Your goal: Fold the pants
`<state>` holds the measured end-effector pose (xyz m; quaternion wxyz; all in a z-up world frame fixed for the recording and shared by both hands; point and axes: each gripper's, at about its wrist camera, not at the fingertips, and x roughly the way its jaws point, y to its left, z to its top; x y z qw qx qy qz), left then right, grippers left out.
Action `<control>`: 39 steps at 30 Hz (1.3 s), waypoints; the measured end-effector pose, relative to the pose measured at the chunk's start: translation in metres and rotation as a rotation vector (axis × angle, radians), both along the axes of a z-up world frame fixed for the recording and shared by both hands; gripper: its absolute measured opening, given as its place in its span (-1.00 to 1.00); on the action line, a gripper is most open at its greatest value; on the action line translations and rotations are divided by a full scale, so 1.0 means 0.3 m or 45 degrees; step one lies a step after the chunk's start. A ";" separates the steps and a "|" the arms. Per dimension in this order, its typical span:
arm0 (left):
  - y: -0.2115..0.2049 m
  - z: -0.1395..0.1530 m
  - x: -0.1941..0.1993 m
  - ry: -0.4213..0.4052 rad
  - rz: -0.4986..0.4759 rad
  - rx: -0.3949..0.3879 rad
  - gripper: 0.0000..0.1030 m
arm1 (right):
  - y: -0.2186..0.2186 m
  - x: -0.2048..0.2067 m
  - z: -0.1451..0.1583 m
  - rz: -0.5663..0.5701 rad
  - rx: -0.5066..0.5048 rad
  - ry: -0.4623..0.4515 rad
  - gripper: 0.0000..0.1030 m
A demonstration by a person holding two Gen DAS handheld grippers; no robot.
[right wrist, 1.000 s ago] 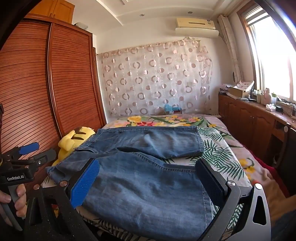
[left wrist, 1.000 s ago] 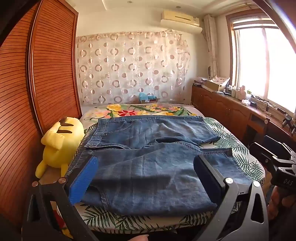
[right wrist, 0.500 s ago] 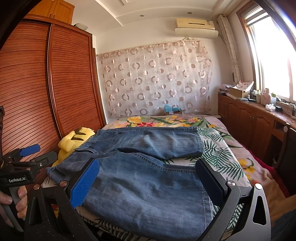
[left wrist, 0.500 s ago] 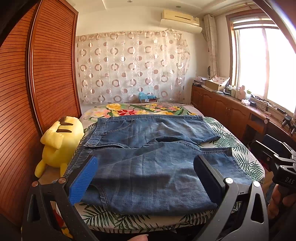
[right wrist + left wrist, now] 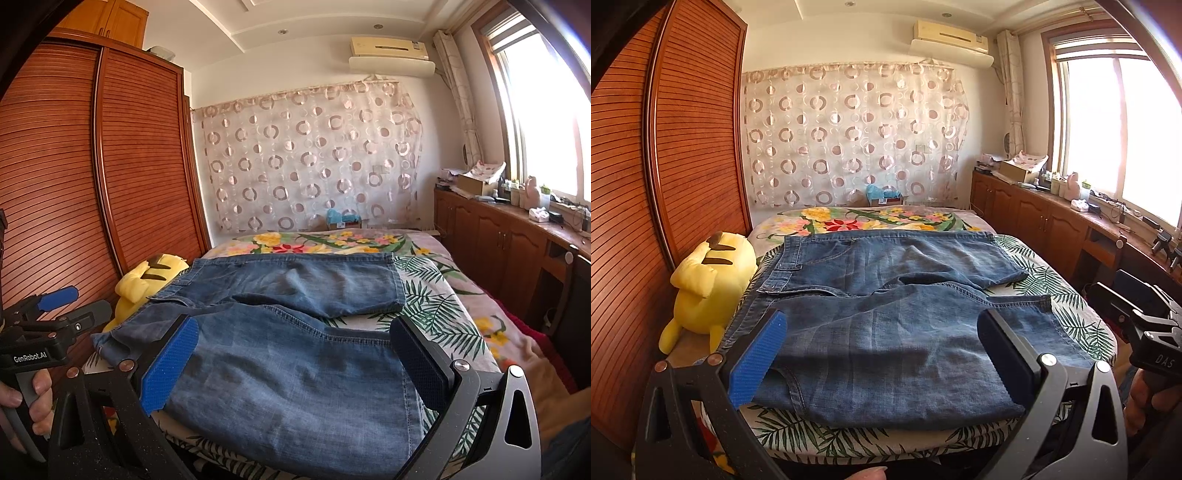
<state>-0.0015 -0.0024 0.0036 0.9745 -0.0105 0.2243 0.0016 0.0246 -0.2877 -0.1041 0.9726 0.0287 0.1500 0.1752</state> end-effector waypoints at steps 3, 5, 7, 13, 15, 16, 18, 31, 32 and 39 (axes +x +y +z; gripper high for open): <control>0.000 0.001 -0.001 -0.001 0.000 -0.001 1.00 | 0.001 0.000 -0.001 0.004 0.000 0.002 1.00; 0.000 0.000 0.000 -0.001 -0.001 0.000 1.00 | 0.001 0.000 -0.002 0.003 0.000 0.003 1.00; 0.001 0.001 0.000 -0.001 -0.001 0.000 1.00 | 0.001 0.000 -0.003 0.003 0.000 0.002 1.00; 0.000 0.002 0.000 -0.002 0.000 0.001 1.00 | 0.001 0.000 -0.002 0.003 0.001 0.002 1.00; 0.000 0.001 0.000 -0.001 0.000 0.000 1.00 | 0.001 0.000 -0.002 0.004 -0.001 0.003 1.00; 0.000 0.002 0.000 -0.001 0.000 0.000 1.00 | 0.001 0.000 -0.003 0.003 -0.001 0.002 1.00; 0.000 0.001 0.000 -0.001 0.000 0.001 1.00 | 0.001 0.001 -0.002 0.004 0.000 0.003 1.00; 0.000 0.001 -0.001 -0.002 -0.001 0.002 1.00 | -0.003 0.003 -0.002 0.005 -0.001 -0.001 1.00; 0.000 0.001 -0.001 -0.003 -0.001 0.002 1.00 | -0.002 0.002 -0.002 0.004 -0.001 -0.001 1.00; -0.008 -0.004 -0.004 -0.001 -0.002 0.001 1.00 | -0.001 0.002 -0.002 0.003 -0.002 -0.003 1.00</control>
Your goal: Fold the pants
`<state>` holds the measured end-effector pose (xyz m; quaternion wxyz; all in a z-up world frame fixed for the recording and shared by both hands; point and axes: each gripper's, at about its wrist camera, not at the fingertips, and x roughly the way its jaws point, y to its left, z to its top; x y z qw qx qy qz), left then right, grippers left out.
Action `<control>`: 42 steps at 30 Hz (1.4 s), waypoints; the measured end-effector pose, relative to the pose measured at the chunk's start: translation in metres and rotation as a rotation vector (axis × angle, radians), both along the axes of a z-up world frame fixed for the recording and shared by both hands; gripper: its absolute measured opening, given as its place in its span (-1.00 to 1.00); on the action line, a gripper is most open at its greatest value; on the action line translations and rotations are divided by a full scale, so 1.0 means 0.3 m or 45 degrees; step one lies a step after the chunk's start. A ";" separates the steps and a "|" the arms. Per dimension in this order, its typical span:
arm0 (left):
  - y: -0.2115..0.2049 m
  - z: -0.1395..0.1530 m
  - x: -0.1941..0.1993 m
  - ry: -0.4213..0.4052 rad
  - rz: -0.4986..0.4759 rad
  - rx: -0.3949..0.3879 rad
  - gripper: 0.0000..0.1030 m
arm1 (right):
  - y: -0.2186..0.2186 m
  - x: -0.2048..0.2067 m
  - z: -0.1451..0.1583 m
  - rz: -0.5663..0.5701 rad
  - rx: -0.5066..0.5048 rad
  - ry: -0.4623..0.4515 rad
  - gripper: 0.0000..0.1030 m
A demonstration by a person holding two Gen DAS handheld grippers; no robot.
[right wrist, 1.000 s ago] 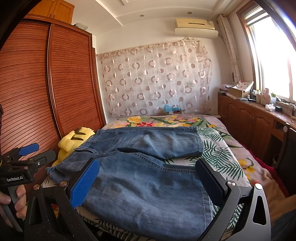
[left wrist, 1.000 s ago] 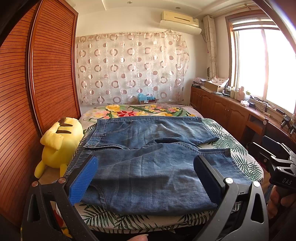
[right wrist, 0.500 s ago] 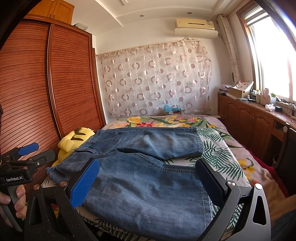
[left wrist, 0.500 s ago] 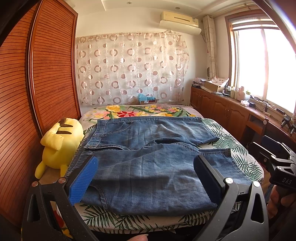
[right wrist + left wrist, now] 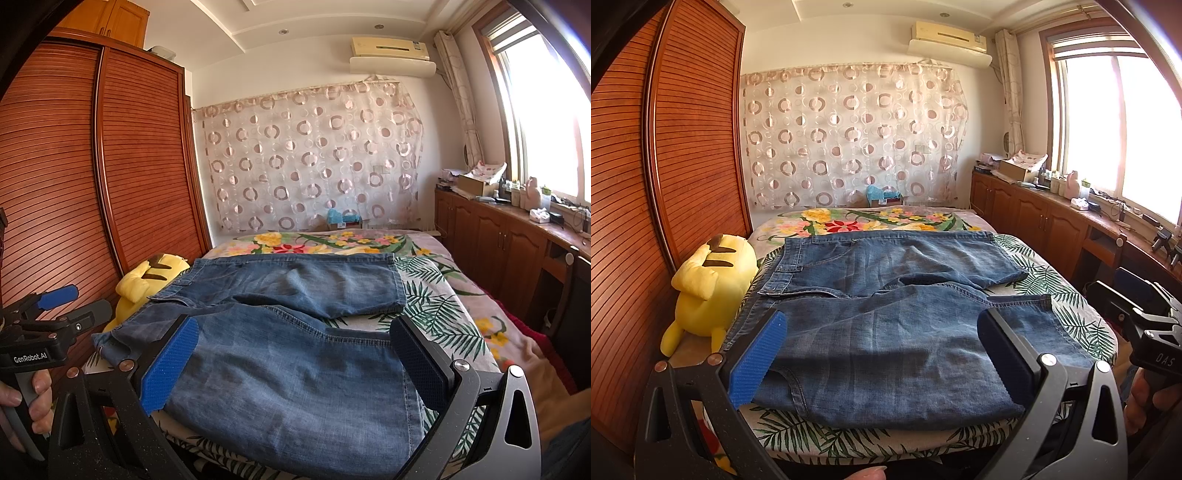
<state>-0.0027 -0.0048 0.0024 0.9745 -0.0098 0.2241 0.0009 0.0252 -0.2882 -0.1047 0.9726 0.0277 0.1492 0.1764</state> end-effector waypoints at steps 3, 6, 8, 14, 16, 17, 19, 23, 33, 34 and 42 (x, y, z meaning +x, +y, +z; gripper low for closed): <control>0.001 0.001 0.003 0.010 -0.009 -0.012 1.00 | 0.000 0.002 -0.002 0.000 0.000 0.000 1.00; 0.006 0.013 0.012 0.027 -0.015 -0.019 1.00 | 0.003 0.002 -0.005 0.001 -0.009 -0.001 1.00; 0.009 0.005 0.019 0.043 -0.010 -0.002 1.00 | 0.005 0.009 -0.012 0.004 -0.008 0.012 1.00; 0.055 -0.055 0.052 0.098 0.021 0.006 1.00 | 0.005 0.028 -0.038 -0.005 -0.019 0.045 1.00; 0.078 -0.077 0.064 0.118 0.038 0.002 1.00 | 0.002 0.042 -0.051 -0.009 -0.025 0.067 1.00; 0.086 -0.091 0.070 0.124 0.045 0.002 1.00 | 0.003 0.046 -0.053 -0.010 -0.026 0.073 1.00; 0.107 -0.107 0.075 0.135 0.065 0.003 1.00 | -0.001 0.056 -0.060 -0.019 -0.032 0.087 1.00; 0.150 -0.135 0.089 0.160 0.100 0.004 1.00 | -0.008 0.068 -0.066 -0.034 -0.045 0.109 1.00; 0.299 -0.194 0.113 0.212 0.179 -0.020 1.00 | -0.019 0.106 -0.079 -0.049 -0.121 0.178 1.00; 0.320 -0.203 0.115 0.219 0.185 -0.022 1.00 | -0.023 0.111 -0.080 -0.052 -0.129 0.187 1.00; 0.459 -0.259 0.110 0.274 0.247 -0.055 1.00 | -0.061 0.147 -0.092 -0.084 -0.171 0.289 0.98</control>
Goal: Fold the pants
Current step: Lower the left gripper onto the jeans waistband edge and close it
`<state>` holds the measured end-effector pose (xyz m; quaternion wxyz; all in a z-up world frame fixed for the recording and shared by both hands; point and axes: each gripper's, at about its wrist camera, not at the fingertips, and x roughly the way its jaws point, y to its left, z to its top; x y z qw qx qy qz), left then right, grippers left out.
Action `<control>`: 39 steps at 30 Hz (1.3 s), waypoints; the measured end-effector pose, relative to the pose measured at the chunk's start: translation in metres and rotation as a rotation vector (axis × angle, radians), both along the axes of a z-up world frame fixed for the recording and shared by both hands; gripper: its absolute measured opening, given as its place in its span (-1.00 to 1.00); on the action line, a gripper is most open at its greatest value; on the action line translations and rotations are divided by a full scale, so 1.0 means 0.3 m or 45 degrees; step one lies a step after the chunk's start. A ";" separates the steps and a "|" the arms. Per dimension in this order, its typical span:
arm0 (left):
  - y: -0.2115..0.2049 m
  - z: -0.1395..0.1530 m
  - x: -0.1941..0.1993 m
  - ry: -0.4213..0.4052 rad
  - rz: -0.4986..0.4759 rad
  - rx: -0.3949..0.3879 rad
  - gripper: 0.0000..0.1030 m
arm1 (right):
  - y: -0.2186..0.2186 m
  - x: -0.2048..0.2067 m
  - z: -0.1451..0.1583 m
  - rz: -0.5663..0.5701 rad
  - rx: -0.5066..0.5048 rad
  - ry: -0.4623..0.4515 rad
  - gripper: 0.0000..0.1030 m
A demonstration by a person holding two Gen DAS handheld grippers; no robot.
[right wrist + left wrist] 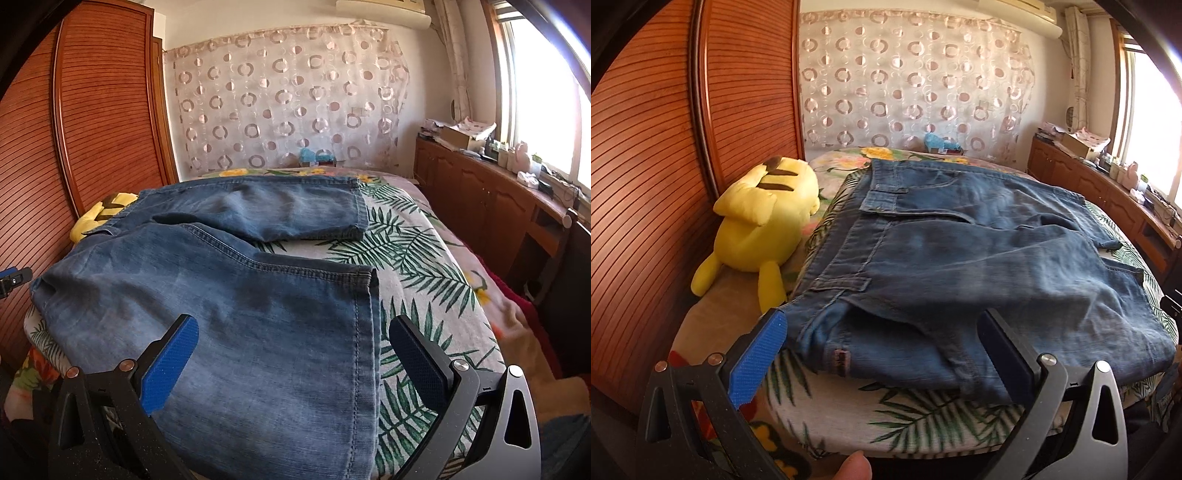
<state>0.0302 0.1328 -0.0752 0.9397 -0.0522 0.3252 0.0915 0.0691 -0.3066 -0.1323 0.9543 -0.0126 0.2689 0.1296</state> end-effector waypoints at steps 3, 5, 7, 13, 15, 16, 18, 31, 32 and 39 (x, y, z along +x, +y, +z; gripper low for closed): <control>0.058 -0.021 -0.007 0.009 0.021 -0.049 0.95 | -0.031 0.005 -0.003 -0.020 -0.003 0.044 0.97; 0.094 -0.034 -0.007 0.025 0.030 -0.072 0.87 | -0.040 0.002 0.003 -0.032 -0.010 0.065 0.96; 0.120 -0.046 -0.009 0.041 0.037 -0.091 0.77 | -0.055 -0.008 0.012 -0.042 -0.017 0.080 0.95; 0.176 -0.097 -0.017 0.081 0.045 -0.163 0.26 | -0.070 -0.047 0.035 -0.056 -0.018 0.113 0.94; 0.192 -0.118 -0.022 0.094 0.064 -0.175 0.24 | -0.071 -0.059 0.034 -0.055 -0.017 0.121 0.94; 0.196 -0.127 -0.024 0.097 0.063 -0.190 0.22 | -0.068 -0.071 0.037 -0.055 -0.019 0.128 0.94; 0.199 -0.146 -0.023 0.103 0.075 -0.204 0.22 | -0.066 -0.064 0.031 -0.050 -0.015 0.140 0.93; 0.190 -0.158 0.000 0.060 0.078 -0.227 -0.64 | -0.091 -0.131 0.011 -0.013 -0.049 0.186 0.89; 0.187 -0.147 -0.002 0.051 0.089 -0.208 -0.68 | -0.096 -0.132 0.012 -0.012 -0.053 0.188 0.89; 0.165 -0.059 -0.002 0.001 0.037 -0.152 -0.77 | -0.105 -0.135 0.028 -0.002 -0.097 0.205 0.67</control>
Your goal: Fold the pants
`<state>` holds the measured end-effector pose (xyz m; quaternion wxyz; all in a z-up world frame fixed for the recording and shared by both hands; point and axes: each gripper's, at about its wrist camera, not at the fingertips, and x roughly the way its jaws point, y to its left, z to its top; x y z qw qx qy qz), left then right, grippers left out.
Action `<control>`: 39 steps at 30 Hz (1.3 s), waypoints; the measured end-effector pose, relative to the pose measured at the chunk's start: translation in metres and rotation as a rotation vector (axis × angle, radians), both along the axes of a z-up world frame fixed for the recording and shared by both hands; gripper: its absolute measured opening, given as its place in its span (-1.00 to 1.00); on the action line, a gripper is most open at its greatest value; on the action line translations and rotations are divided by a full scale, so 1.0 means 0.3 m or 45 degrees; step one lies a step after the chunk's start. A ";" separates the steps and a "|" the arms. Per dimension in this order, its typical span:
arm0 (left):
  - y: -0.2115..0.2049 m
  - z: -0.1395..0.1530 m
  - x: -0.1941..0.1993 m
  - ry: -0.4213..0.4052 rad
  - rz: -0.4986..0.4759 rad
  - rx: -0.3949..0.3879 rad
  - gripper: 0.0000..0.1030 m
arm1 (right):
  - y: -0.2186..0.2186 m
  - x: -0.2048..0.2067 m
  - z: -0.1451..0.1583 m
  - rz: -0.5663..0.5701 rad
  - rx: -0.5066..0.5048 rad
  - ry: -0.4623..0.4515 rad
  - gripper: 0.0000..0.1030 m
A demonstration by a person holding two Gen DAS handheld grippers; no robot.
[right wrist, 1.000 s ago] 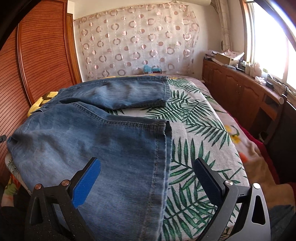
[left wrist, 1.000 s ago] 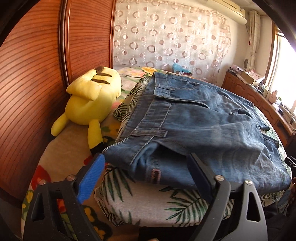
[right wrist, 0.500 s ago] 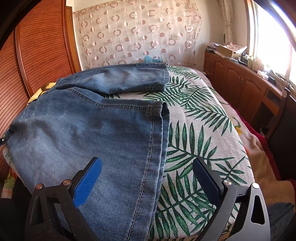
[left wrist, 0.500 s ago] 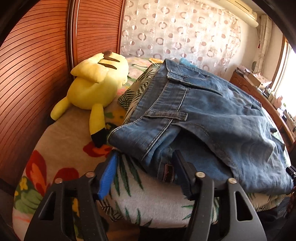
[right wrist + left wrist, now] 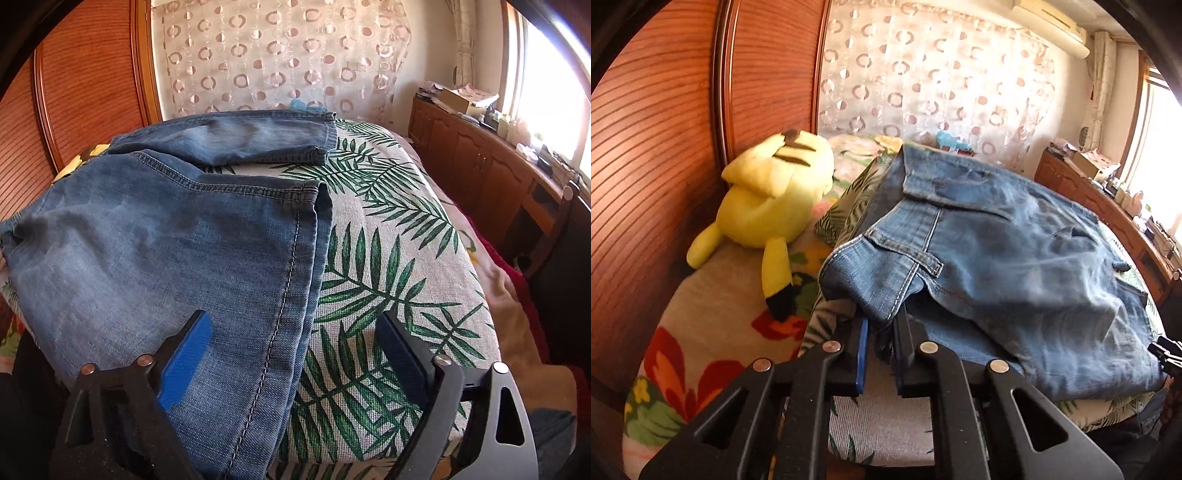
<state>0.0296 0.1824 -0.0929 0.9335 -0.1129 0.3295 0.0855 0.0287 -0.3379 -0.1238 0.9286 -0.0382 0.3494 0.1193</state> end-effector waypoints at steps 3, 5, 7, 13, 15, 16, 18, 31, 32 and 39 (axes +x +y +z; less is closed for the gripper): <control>-0.010 0.032 0.004 -0.025 -0.015 0.025 -0.78 | 0.006 -0.010 0.012 0.030 -0.009 0.007 0.58; -0.014 0.048 0.009 -0.039 -0.029 0.030 -0.78 | 0.004 -0.015 0.016 0.038 -0.011 0.010 0.53; -0.020 0.060 0.013 -0.051 -0.032 0.036 -0.79 | 0.004 -0.014 0.017 0.046 -0.015 0.012 0.50; -0.051 0.091 0.027 -0.088 -0.056 0.066 -0.80 | 0.001 -0.008 0.035 0.055 -0.017 0.023 0.34; -0.059 0.104 0.032 -0.106 -0.062 0.073 -0.80 | 0.006 -0.015 0.038 0.068 -0.017 0.025 0.17; -0.065 0.114 0.037 -0.117 -0.070 0.077 -0.81 | 0.012 -0.017 0.040 0.076 -0.017 0.023 0.11; -0.077 0.134 0.047 -0.135 -0.079 0.085 -0.81 | 0.029 0.008 0.048 0.093 -0.019 0.021 -0.17; -0.170 0.319 0.138 -0.302 -0.172 0.138 -0.82 | 0.017 0.042 0.166 0.186 0.061 -0.076 -0.84; -0.177 0.334 0.146 -0.318 -0.176 0.141 -0.82 | 0.019 0.046 0.184 0.187 0.057 -0.096 -0.84; -0.181 0.389 0.199 -0.359 -0.182 0.152 -0.82 | 0.031 0.087 0.291 0.189 0.028 -0.222 -0.84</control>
